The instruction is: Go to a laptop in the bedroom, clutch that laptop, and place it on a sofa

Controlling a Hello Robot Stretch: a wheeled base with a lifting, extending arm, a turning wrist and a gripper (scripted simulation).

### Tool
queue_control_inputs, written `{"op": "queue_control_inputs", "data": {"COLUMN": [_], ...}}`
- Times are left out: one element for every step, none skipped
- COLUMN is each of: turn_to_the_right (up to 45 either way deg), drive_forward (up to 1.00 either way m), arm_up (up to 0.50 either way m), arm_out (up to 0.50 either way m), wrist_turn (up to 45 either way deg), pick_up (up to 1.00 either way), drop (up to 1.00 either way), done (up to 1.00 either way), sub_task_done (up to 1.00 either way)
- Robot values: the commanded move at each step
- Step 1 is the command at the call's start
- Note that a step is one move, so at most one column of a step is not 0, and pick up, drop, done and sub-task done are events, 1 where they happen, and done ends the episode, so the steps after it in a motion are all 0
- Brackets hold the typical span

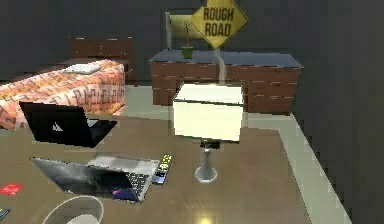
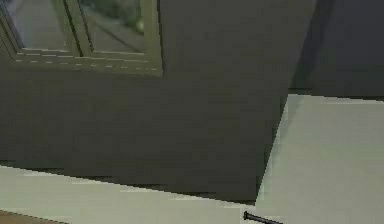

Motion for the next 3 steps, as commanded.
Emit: {"op": "queue_control_inputs", "data": {"turn_to_the_right": [-45.0,-45.0,-24.0], "drive_forward": [0.0,0.0,0.0], "arm_up": [0.0,0.0,0.0], "arm_out": [0.0,0.0,0.0], "wrist_turn": [0.0,0.0,0.0], "pick_up": [0.0,0.0,0.0], "drop": [0.0,0.0,0.0], "done": [0.0,0.0,0.0], "sub_task_done": [0.0,0.0,0.0]}}
